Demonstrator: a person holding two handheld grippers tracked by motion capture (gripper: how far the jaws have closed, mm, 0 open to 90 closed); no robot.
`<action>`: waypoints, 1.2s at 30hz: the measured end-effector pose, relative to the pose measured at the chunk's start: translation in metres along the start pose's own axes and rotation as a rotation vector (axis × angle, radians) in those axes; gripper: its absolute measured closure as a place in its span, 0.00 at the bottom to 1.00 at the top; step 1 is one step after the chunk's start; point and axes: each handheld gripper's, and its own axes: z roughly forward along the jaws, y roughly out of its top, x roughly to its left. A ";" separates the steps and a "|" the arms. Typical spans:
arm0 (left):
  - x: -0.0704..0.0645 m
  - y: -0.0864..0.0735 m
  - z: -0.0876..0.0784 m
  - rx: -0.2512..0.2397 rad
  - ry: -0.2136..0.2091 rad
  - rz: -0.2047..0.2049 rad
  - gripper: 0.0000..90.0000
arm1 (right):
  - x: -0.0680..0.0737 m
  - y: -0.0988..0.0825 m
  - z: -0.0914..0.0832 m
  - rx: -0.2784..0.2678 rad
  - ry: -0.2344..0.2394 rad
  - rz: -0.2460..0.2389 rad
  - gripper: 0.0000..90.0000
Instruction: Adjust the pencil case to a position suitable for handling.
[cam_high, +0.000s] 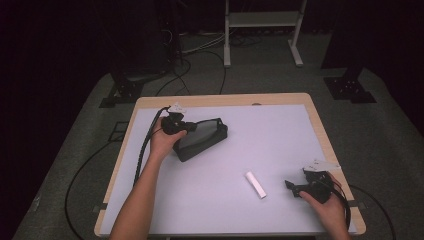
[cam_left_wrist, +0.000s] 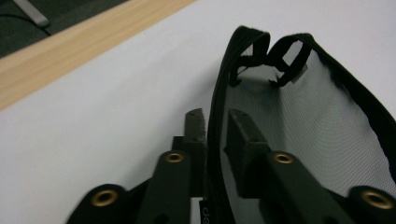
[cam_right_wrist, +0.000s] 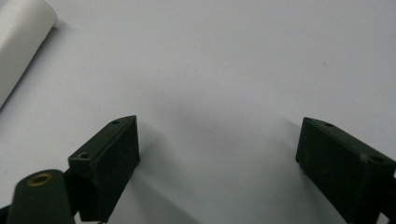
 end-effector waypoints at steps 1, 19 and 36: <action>0.000 0.000 0.000 0.000 0.000 0.000 0.91 | 0.000 0.000 0.000 0.000 0.000 0.000 0.14; -0.003 0.002 -0.010 -0.017 -0.062 -0.014 0.98 | 0.000 0.000 0.000 0.000 0.000 -0.001 0.14; -0.026 0.009 -0.029 -0.025 -0.164 0.020 0.98 | 0.000 0.000 0.000 0.000 0.000 0.000 0.14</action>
